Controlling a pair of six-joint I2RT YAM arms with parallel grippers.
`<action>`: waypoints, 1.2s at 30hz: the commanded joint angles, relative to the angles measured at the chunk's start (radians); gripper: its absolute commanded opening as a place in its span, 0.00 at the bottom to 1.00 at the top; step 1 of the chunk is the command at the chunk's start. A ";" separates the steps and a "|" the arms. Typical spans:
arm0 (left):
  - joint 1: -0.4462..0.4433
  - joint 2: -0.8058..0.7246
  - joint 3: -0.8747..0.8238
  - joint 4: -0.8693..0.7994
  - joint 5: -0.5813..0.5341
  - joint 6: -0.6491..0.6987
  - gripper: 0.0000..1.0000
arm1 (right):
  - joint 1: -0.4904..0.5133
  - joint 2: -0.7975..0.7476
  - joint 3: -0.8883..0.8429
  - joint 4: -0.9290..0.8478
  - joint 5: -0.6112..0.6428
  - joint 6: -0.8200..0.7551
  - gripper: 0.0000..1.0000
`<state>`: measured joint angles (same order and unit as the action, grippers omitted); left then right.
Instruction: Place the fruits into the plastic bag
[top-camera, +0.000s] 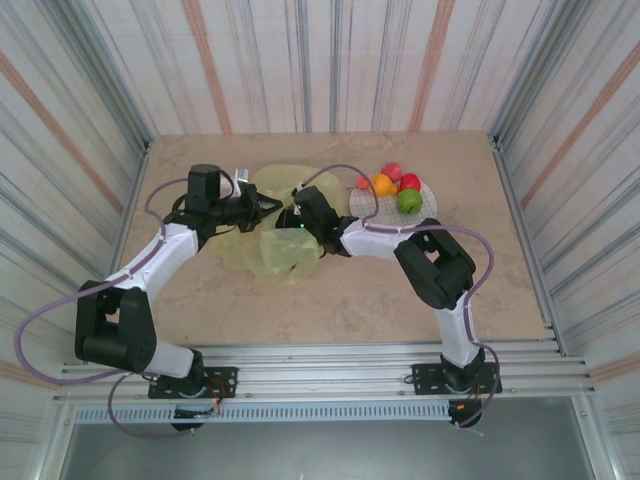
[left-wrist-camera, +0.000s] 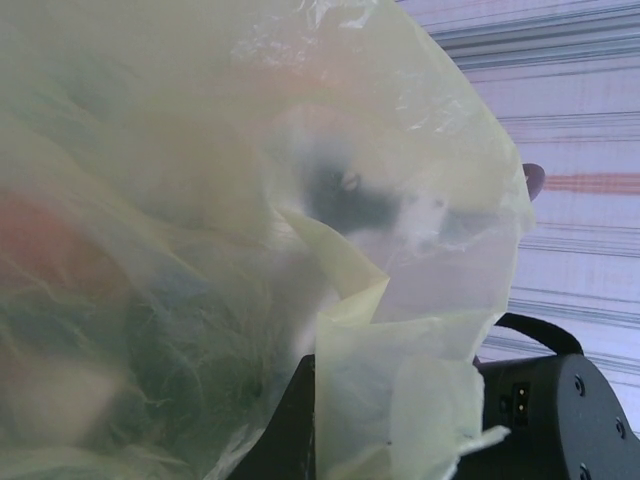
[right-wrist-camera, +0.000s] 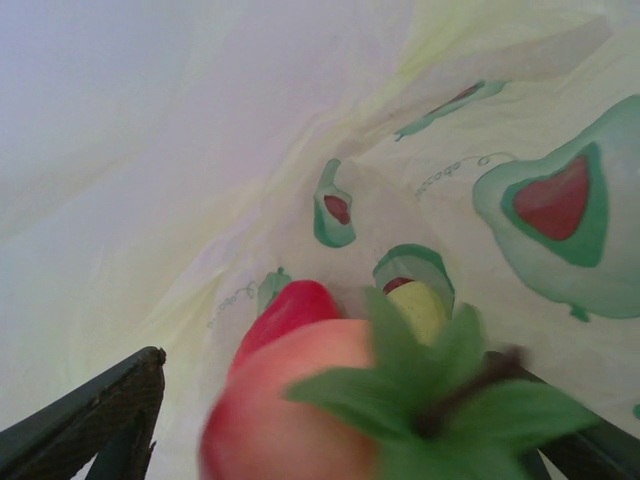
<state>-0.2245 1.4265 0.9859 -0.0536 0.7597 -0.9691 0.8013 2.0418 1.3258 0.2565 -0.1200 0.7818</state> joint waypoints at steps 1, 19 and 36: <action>0.001 -0.026 0.004 0.013 0.022 0.000 0.00 | -0.010 -0.051 -0.016 -0.027 0.013 -0.019 0.85; 0.011 -0.016 0.001 0.011 0.021 -0.001 0.00 | -0.083 -0.151 -0.111 -0.190 -0.024 -0.112 0.87; 0.016 -0.007 -0.002 0.015 0.021 -0.008 0.00 | -0.088 -0.345 -0.262 -0.465 0.086 -0.125 0.66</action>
<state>-0.2153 1.4269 0.9855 -0.0536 0.7601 -0.9695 0.7177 1.7020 1.0927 -0.1398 -0.0940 0.6041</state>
